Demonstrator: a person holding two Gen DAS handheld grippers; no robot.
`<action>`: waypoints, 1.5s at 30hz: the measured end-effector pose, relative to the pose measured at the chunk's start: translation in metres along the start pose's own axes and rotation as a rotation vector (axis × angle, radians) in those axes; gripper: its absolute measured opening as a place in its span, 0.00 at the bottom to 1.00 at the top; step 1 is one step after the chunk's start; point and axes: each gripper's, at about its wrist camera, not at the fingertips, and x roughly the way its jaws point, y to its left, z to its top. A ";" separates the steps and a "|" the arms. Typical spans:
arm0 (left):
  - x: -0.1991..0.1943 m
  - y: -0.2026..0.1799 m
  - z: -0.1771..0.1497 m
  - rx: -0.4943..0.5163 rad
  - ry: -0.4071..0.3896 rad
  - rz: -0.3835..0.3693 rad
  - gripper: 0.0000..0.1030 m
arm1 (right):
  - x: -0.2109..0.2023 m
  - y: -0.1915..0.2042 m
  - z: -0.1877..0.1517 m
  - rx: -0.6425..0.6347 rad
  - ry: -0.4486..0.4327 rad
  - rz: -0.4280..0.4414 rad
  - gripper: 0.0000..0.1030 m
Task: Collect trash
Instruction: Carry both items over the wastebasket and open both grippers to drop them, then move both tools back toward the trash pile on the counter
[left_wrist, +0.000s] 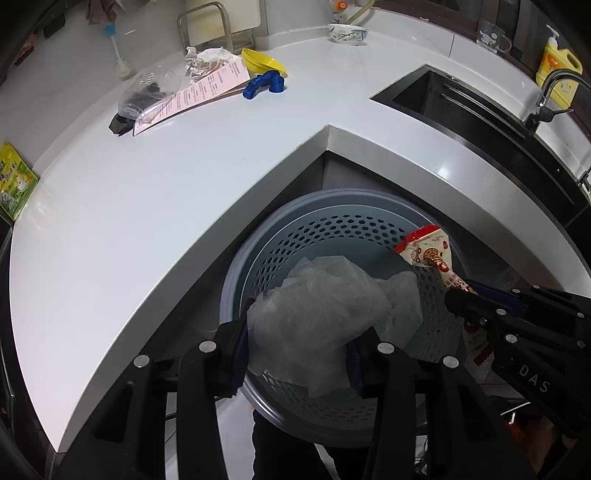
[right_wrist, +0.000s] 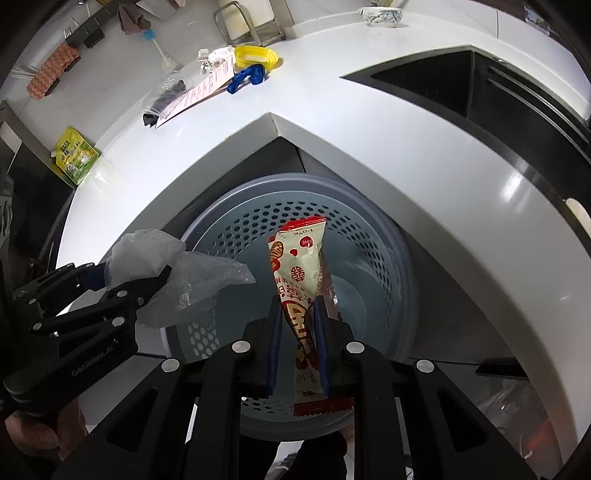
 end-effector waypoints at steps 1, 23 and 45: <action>0.000 0.000 -0.001 0.002 0.001 0.003 0.46 | 0.001 0.000 0.000 0.002 0.001 0.003 0.16; -0.019 0.013 -0.007 -0.022 -0.011 0.048 0.73 | -0.010 -0.005 -0.005 0.030 -0.021 -0.006 0.46; -0.061 0.016 0.015 -0.090 -0.097 0.054 0.75 | -0.051 0.004 0.010 -0.017 -0.084 0.041 0.48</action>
